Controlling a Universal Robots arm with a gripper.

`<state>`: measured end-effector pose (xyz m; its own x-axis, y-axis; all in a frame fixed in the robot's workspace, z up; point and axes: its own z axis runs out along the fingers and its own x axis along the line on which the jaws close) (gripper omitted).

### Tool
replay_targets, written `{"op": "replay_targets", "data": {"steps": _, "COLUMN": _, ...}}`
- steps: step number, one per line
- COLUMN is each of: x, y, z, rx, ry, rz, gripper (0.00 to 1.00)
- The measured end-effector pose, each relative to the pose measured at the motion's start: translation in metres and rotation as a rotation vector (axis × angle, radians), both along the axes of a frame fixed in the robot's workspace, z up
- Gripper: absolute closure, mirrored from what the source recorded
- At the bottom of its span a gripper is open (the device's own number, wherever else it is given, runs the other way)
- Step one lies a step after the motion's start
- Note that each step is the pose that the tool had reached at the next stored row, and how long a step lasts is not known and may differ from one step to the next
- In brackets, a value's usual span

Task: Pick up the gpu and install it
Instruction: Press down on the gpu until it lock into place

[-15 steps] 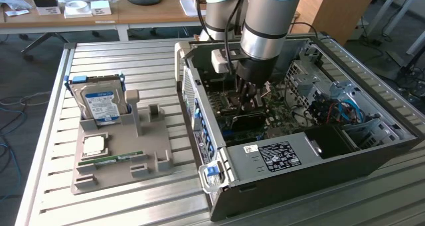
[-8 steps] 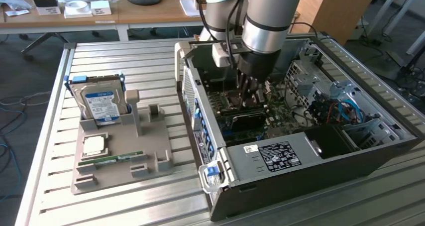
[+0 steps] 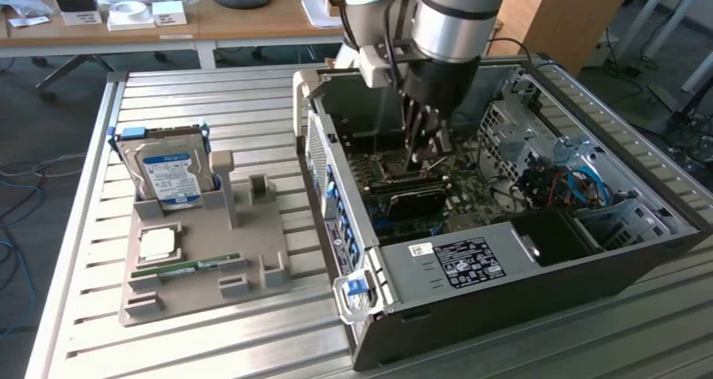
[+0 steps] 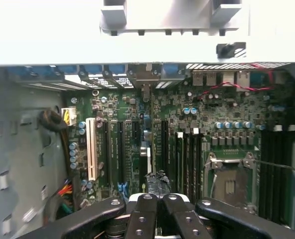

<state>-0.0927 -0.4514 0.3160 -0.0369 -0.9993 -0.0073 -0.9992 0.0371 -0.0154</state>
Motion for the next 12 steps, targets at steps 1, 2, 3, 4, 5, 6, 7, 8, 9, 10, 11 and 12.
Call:
{"op": "replay_targets", "data": {"steps": 1, "x": 0.000, "y": 0.0000, "z": 0.0039, "rx": 0.0000, "ry": 0.0000, "rz": 0.000, "gripper": 0.89}}
{"op": "replay_targets", "data": {"steps": 2, "x": 0.000, "y": 0.0000, "z": 0.0077, "rx": 0.0000, "ry": 0.0000, "rz": 0.000, "gripper": 0.89}}
{"op": "replay_targets", "data": {"steps": 3, "x": 0.000, "y": 0.0000, "z": 0.0111, "rx": 0.0000, "ry": 0.0000, "rz": 0.000, "gripper": 0.89}}
{"op": "replay_targets", "data": {"steps": 4, "x": 0.000, "y": 0.0001, "z": 0.0144, "rx": 0.0001, "ry": -0.0001, "rz": 0.000, "gripper": 0.89}}
{"op": "replay_targets", "data": {"steps": 5, "x": 0.000, "y": 0.0001, "z": 0.0177, "rx": 0.0000, "ry": 0.0000, "rz": 0.000, "gripper": 0.89}}
{"op": "replay_targets", "data": {"steps": 6, "x": 0.000, "y": 0.0001, "z": 0.0208, "rx": -0.0001, "ry": 0.0000, "rz": 0.000, "gripper": 0.89}}
{"op": "replay_targets", "data": {"steps": 7, "x": 0.000, "y": 0.0001, "z": 0.0237, "rx": -0.0001, "ry": 0.0000, "rz": 0.000, "gripper": 0.89}}
{"op": "replay_targets", "data": {"steps": 8, "x": 0.000, "y": 0.0000, "z": 0.0263, "rx": 0.0000, "ry": 0.0000, "rz": 0.000, "gripper": 0.89}}
{"op": "replay_targets", "data": {"steps": 9, "x": 0.000, "y": 0.0000, "z": 0.0288, "rx": 0.0000, "ry": 0.0000, "rz": 0.000, "gripper": 0.89}}
{"op": "replay_targets", "data": {"steps": 10, "x": 0.000, "y": 0.0000, "z": 0.0304, "rx": 0.0000, "ry": 0.0000, "rz": 0.000, "gripper": 0.89}}
{"op": "replay_targets", "data": {"steps": 11, "x": 0.000, "y": 0.0000, "z": 0.0308, "rx": 0.0001, "ry": -0.0001, "rz": 0.000, "gripper": 0.89}}
{"op": "replay_targets", "data": {"steps": 12, "x": 0.000, "y": 0.0000, "z": 0.0307, "rx": 0.0002, "ry": -0.0002, "rz": 0.000, "gripper": 0.89}}
